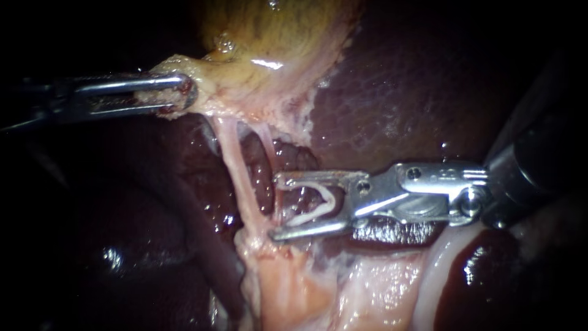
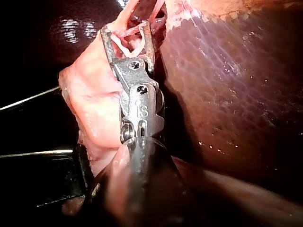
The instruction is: Clipping first clip left tube
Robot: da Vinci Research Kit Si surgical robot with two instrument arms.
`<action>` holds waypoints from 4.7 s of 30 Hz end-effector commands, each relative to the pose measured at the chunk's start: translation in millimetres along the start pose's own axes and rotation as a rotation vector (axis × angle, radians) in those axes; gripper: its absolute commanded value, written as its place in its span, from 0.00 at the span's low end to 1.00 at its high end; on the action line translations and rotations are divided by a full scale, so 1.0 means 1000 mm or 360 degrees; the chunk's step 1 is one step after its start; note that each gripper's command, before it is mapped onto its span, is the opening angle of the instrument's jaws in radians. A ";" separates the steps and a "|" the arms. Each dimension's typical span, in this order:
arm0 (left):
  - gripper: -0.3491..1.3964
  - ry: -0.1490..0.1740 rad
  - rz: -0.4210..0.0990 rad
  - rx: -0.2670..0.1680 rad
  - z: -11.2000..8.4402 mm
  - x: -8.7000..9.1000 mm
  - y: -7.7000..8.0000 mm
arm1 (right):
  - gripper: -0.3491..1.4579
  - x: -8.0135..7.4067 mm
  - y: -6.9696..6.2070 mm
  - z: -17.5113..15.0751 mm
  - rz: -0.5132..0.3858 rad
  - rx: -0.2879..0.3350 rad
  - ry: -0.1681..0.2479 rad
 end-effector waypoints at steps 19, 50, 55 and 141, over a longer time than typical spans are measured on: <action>0.00 0.0000 0.0000 0.0000 -0.0001 0.0000 0.0000 | 0.47 0.0036 -0.0034 -0.0001 0.0067 0.0119 0.0097; 0.00 -0.0001 0.0000 -0.0001 -0.0002 0.0000 0.0000 | 0.47 0.0042 -0.0039 -0.0038 0.0081 0.0180 0.0111; 0.00 -0.0001 0.0000 -0.0001 -0.0003 0.0000 0.0000 | 0.47 0.0039 -0.0038 -0.0047 0.0090 0.0186 0.0110; 0.00 0.0002 0.0001 0.0005 0.0000 -0.0001 0.0002 | 0.47 -0.0021 0.0028 0.0077 0.0191 0.0037 -0.0020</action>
